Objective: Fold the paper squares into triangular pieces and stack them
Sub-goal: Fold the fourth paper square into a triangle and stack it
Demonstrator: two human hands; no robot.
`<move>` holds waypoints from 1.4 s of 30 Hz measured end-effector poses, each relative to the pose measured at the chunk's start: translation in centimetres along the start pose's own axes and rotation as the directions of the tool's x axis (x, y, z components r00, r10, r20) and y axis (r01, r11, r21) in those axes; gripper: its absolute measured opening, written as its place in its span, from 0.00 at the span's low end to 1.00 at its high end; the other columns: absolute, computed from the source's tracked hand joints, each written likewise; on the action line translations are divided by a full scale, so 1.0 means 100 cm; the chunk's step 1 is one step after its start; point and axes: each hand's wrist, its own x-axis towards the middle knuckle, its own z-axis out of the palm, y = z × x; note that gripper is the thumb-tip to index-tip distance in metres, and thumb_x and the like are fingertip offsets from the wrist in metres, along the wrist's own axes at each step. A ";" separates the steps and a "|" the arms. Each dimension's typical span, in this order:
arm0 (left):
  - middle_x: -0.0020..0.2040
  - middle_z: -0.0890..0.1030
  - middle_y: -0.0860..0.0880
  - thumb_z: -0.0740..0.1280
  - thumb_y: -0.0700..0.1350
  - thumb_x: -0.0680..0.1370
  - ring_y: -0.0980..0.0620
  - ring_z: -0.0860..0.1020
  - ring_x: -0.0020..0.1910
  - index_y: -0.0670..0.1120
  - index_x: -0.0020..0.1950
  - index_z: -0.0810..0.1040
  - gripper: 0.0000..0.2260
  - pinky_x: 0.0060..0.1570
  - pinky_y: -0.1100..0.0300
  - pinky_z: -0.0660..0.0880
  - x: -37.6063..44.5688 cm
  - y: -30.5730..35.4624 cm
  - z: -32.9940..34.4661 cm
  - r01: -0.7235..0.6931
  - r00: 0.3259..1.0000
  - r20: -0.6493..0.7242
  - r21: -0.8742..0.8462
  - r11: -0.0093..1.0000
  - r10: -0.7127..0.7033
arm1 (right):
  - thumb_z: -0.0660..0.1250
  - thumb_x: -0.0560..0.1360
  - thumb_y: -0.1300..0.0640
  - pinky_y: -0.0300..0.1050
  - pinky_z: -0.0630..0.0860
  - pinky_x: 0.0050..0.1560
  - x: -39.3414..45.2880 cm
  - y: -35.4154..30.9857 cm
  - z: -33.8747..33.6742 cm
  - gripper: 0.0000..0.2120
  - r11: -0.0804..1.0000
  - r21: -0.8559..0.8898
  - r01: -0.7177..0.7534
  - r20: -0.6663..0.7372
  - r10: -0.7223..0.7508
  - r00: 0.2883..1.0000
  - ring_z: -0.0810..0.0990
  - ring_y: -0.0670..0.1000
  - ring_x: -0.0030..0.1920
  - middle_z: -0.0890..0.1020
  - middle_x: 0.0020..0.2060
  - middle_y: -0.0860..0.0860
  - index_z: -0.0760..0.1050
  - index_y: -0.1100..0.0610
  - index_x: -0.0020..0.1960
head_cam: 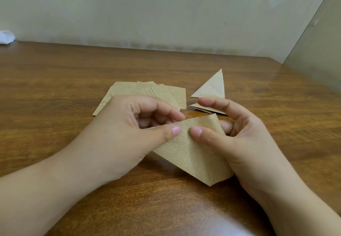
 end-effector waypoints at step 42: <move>0.53 0.59 0.69 0.70 0.66 0.65 0.72 0.53 0.57 0.75 0.57 0.62 0.25 0.51 0.72 0.58 0.007 -0.016 -0.018 -0.216 0.823 0.519 0.662 0.718 -0.231 | 0.78 0.64 0.46 0.38 0.68 0.36 0.061 -0.038 0.003 0.23 0.373 -0.919 0.131 0.270 0.349 0.897 0.76 0.41 0.39 0.78 0.37 0.40 0.71 0.36 0.54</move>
